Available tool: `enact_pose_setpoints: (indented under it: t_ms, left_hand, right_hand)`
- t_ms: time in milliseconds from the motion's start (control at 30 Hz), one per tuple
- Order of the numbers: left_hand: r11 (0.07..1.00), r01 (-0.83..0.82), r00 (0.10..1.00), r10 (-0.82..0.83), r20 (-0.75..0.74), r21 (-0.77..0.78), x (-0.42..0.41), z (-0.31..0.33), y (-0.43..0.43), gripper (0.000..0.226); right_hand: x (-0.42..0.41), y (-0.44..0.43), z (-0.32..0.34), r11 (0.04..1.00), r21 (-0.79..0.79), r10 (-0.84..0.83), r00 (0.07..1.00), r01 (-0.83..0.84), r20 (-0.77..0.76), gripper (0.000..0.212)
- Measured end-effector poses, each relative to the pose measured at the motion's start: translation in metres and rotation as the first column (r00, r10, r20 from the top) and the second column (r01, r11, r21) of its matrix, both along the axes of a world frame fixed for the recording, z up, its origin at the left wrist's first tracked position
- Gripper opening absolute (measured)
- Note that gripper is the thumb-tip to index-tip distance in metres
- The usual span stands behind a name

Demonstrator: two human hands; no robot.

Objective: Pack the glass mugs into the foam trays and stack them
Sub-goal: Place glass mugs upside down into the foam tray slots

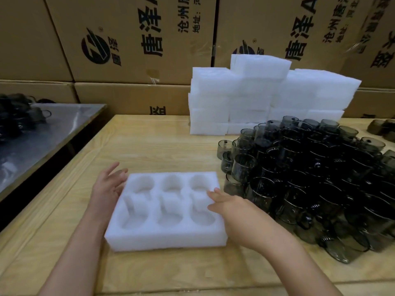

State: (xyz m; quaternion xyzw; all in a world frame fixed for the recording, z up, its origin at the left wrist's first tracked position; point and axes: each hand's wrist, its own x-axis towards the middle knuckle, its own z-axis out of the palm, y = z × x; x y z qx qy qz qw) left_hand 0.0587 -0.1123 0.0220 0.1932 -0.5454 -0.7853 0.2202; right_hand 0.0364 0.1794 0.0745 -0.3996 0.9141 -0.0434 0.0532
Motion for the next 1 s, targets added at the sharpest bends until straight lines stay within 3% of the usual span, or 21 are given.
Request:
enact_pose_setpoints:
  t_ms: [100,233,267,333,400,467,567,767,867,1000]
  left_hand:
    - [0.976,0.128,0.991,-0.121,0.047,-0.178,-0.009,-0.002,0.006,0.046]
    - [0.970,0.174,0.985,-0.167,0.052,-0.170,-0.010,-0.005,0.014,0.052]
    - [0.976,0.162,0.987,-0.158,0.037,-0.146,-0.011,-0.006,0.015,0.053]
    - [0.982,0.148,0.989,-0.147,0.017,-0.113,-0.011,-0.008,0.017,0.054]
    - [0.984,0.140,0.990,-0.139,0.008,-0.112,-0.011,-0.008,0.018,0.054]
    - [0.983,0.146,0.989,-0.146,0.006,-0.113,-0.010,-0.008,0.019,0.052]
    - [0.983,0.145,0.989,-0.145,0.006,-0.115,-0.009,-0.007,0.021,0.050]
    - [0.984,0.133,0.991,-0.134,0.004,-0.121,-0.007,-0.006,0.023,0.047]
    - [0.985,0.131,0.991,-0.133,-0.011,-0.117,-0.006,-0.006,0.023,0.046]
    - [0.985,0.131,0.991,-0.135,-0.026,-0.116,-0.007,-0.007,0.021,0.044]
  right_hand:
    - [0.001,0.000,0.000,1.000,0.022,-0.011,1.000,0.011,-0.001,0.057]
    - [0.005,0.004,0.005,0.998,-0.008,-0.064,0.997,0.064,-0.050,0.055]
    - [0.006,0.005,0.009,0.997,-0.055,-0.060,0.990,0.054,-0.129,0.052]
    - [0.008,0.014,0.016,0.979,-0.205,-0.099,0.927,0.024,-0.362,0.043]
    - [0.008,0.029,0.019,0.945,-0.316,-0.244,0.814,0.079,-0.527,0.029]
    - [0.007,0.043,0.018,0.927,-0.312,-0.364,0.697,0.208,-0.618,0.030]
    - [0.004,0.049,0.012,0.924,-0.219,-0.380,0.689,0.313,-0.618,0.044]
    - [-0.001,0.043,0.005,0.942,-0.184,-0.334,0.742,0.280,-0.581,0.039]
    - [-0.001,0.035,0.009,0.939,-0.245,-0.336,0.785,0.240,-0.520,0.035]
    - [-0.011,0.009,0.016,0.871,-0.473,-0.320,0.886,0.135,-0.336,0.025]
